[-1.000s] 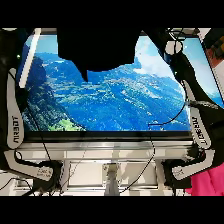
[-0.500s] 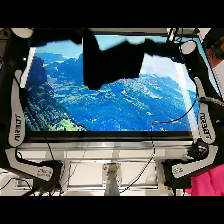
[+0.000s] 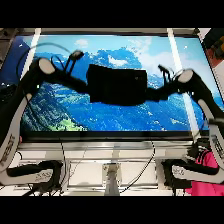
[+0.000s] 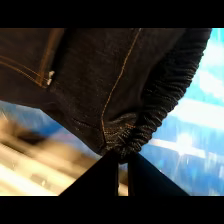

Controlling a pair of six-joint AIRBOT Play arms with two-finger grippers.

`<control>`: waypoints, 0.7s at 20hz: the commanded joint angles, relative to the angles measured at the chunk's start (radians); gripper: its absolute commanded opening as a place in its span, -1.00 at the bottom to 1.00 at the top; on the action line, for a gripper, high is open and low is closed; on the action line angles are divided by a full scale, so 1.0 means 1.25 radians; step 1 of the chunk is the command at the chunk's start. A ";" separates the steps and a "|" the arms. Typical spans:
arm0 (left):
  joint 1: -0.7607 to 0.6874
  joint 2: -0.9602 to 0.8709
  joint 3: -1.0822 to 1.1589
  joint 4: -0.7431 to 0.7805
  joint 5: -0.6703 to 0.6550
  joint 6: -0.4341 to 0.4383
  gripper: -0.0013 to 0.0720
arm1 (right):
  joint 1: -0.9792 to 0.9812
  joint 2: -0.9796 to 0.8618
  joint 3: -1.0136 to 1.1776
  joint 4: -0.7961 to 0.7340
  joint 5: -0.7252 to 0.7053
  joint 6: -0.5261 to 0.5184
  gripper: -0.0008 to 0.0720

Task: Fold the clothes and pants, and hang the long-sleeved shirts on hangers.

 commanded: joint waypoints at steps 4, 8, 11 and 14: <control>-0.007 0.207 -0.276 0.026 0.011 -0.039 -0.95 | -0.001 0.178 -0.239 -0.006 0.029 0.034 -0.93; -0.017 0.332 -0.326 0.024 -0.005 -0.068 -0.95 | -0.001 0.217 -0.266 0.001 0.118 0.067 -0.93; -0.042 0.400 -0.325 -0.018 0.054 -0.107 -0.95 | -0.001 0.249 -0.263 0.073 0.166 0.096 -0.93; -0.064 0.393 -0.290 -0.051 0.203 -0.112 -0.95 | -0.001 0.262 -0.218 0.127 0.173 0.132 -0.93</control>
